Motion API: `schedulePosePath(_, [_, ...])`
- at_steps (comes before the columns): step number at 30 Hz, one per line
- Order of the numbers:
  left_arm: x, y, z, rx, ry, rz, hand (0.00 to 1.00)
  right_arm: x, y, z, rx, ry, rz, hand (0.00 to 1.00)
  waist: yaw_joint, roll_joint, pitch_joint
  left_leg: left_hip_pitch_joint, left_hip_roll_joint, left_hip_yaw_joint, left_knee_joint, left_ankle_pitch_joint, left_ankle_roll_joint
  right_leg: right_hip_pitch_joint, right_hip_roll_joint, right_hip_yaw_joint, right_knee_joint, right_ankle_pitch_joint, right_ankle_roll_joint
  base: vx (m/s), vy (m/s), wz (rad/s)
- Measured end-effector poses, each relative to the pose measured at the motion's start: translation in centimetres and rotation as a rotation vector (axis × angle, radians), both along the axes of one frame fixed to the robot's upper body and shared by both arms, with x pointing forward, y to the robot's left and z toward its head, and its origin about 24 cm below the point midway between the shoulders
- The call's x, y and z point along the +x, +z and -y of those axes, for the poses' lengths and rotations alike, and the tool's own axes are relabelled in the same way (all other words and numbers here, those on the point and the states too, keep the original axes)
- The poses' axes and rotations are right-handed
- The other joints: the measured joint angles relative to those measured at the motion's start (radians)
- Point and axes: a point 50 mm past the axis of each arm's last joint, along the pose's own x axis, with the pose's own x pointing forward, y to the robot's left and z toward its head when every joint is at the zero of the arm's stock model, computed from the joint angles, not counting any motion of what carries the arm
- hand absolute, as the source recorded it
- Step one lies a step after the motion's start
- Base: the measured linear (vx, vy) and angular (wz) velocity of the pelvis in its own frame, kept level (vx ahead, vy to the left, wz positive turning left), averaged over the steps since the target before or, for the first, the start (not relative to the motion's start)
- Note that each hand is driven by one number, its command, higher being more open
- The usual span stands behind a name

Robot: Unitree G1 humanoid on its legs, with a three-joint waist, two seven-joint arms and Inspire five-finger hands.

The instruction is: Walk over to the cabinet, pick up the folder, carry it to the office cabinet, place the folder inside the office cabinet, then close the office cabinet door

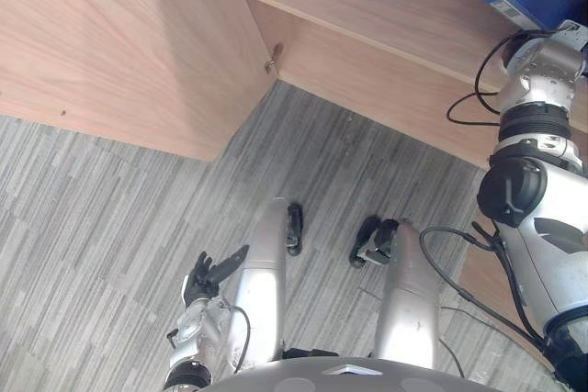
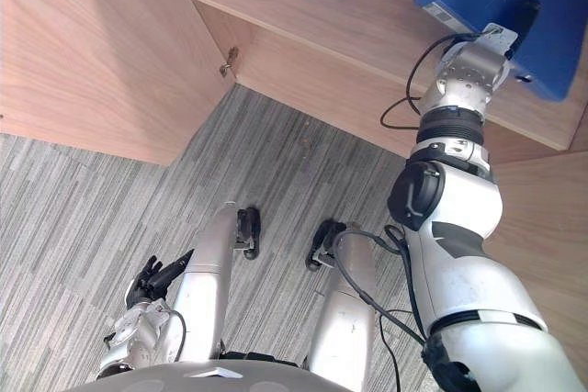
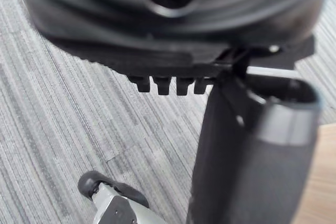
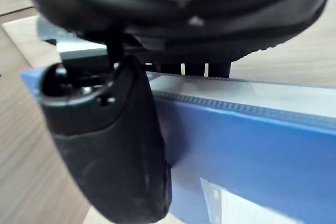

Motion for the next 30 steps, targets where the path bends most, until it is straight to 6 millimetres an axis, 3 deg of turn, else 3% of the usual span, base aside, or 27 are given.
schedulePosePath(6, [-0.4,-0.2,-0.5,-0.014,0.025,0.0,1.0,0.6,2.0,-1.1,-0.461,0.064,-0.092,1.0,-0.018,-0.001,0.0,0.014,0.001,0.003,-0.012,0.0,0.0,0.012,0.003,0.0,-0.016,0.005,-0.001,0.01,0.004,-0.01])
schedulePosePath(10, [-0.4,-0.2,-0.6,-0.028,0.013,0.017,1.0,1.4,2.7,-2.6,-0.931,0.156,-0.216,1.0,-0.026,-0.008,0.004,0.033,0.003,0.006,-0.024,0.0,0.0,0.03,0.007,0.001,-0.028,0.007,0.002,0.0,0.0,0.0])
schedulePosePath(11, [-0.4,-0.2,-0.7,-0.029,0.012,0.019,1.0,1.6,2.5,-2.8,-0.972,0.173,-0.231,1.0,-0.027,-0.01,0.006,0.037,0.004,0.006,-0.026,0.0,-0.001,0.034,0.008,0.001,-0.03,0.007,0.002,0.02,-0.003,-0.04])
schedulePosePath(15, [-0.4,-0.1,-0.6,-0.041,-0.007,0.031,1.0,2.4,0.5,-3.6,-1.165,0.278,-0.372,1.0,-0.024,-0.02,0.005,0.053,0.014,0.012,-0.039,0.0,-0.001,0.051,0.019,0.0,-0.052,0.014,0.003,0.02,0.0,-0.06])
schedulePosePath(21, [-0.6,-0.1,-0.6,-0.045,-0.074,0.043,1.0,2.8,-0.9,-3.9,-1.336,0.4,-0.45,1.0,-0.026,-0.02,0.005,0.09,0.014,0.02,-0.069,0.0,0.0,0.083,0.02,0.0,-0.079,0.017,0.005,0.05,0.004,-0.01])
schedulePosePath(24, [-1.0,0.0,-0.9,-0.04,-0.143,0.054,1.0,2.4,-1.5,-2.9,-1.553,0.462,-0.53,1.0,-0.023,-0.02,0.005,0.101,0.014,0.023,-0.086,0.0,0.0,0.092,0.021,-0.002,-0.094,0.018,0.006,0.07,0.002,0.0])
schedulePosePath(27, [-1.2,0.0,-1.3,-0.041,-0.191,0.041,1.0,1.8,-3.9,-1.4,-1.743,0.552,-0.656,1.0,-0.013,-0.02,0.005,0.127,0.013,0.026,-0.105,0.0,0.0,0.12,0.02,-0.008,-0.113,0.018,0.007,0.08,-0.001,0.03])
schedulePosePath(30, [-1.3,0.2,-1.6,-0.022,-0.237,0.041,1.0,1.6,-4.3,-1.0,-1.882,0.602,-0.717,1.0,-0.013,-0.023,0.003,0.14,0.014,0.028,-0.114,0.0,0.0,0.135,0.02,-0.012,-0.124,0.018,0.007,0.07,0.002,0.02])
